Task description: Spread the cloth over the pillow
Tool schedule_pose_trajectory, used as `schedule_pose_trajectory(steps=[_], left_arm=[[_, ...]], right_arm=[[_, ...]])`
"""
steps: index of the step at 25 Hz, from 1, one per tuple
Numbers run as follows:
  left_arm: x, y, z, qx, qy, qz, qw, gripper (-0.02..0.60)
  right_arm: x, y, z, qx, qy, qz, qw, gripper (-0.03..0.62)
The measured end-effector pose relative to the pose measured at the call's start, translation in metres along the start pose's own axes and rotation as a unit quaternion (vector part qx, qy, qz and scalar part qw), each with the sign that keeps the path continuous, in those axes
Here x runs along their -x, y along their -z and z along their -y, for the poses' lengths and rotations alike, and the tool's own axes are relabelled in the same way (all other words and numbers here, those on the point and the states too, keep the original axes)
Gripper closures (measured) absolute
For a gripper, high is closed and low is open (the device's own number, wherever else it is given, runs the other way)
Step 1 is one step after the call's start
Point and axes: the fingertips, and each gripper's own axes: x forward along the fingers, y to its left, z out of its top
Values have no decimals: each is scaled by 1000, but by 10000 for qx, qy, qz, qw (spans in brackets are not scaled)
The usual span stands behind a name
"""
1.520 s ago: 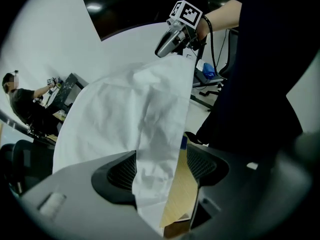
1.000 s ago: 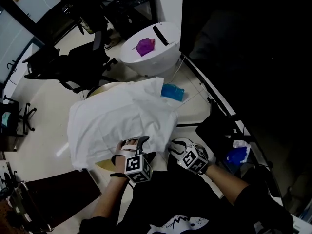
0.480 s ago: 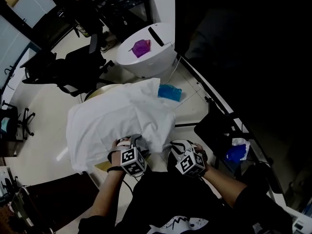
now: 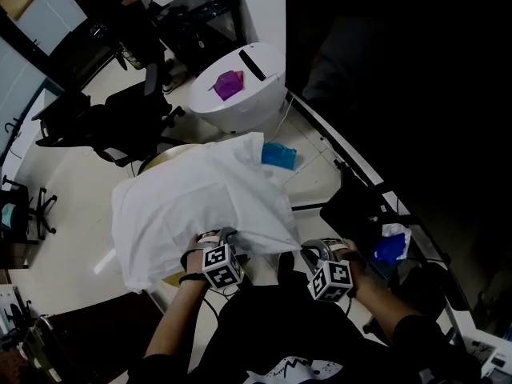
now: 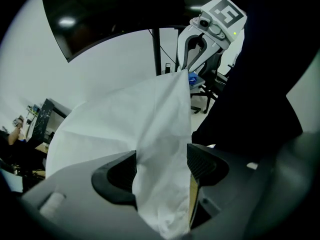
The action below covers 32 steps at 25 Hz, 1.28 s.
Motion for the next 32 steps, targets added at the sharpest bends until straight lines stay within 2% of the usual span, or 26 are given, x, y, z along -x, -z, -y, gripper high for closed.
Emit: schedule_pose_trajectory(steps=[4, 8, 15, 18, 20, 23, 28, 32], left_arm=[[-2, 13, 1, -53, 163, -128, 9998, 273], [-1, 19, 2, -94, 245, -100, 9996, 273], [0, 20, 3, -175, 207, 224, 9994, 273], [-2, 19, 2, -205, 184, 411, 9988, 273], [0, 18, 1, -278, 152, 509, 9982, 273], [9, 17, 0, -410, 121, 658, 9969, 273], [33, 21, 3, -623, 35, 935, 9937, 273], [65, 31, 0, -756, -210, 1144, 9903, 273]], right_arm=[[-40, 14, -9, 146, -19, -331, 9993, 566], [-83, 25, -10, 74, 106, -459, 9989, 566], [-108, 26, -9, -450, 61, -563, 9974, 565], [-105, 27, -3, -891, 132, -478, 9948, 551], [-95, 28, 4, -1275, 219, -410, 9908, 492], [-73, 26, 11, -1605, 345, -353, 9858, 476], [-41, 25, 24, -1487, 702, -582, 9847, 473], [-14, 17, 43, -1216, 1076, -802, 9835, 471]])
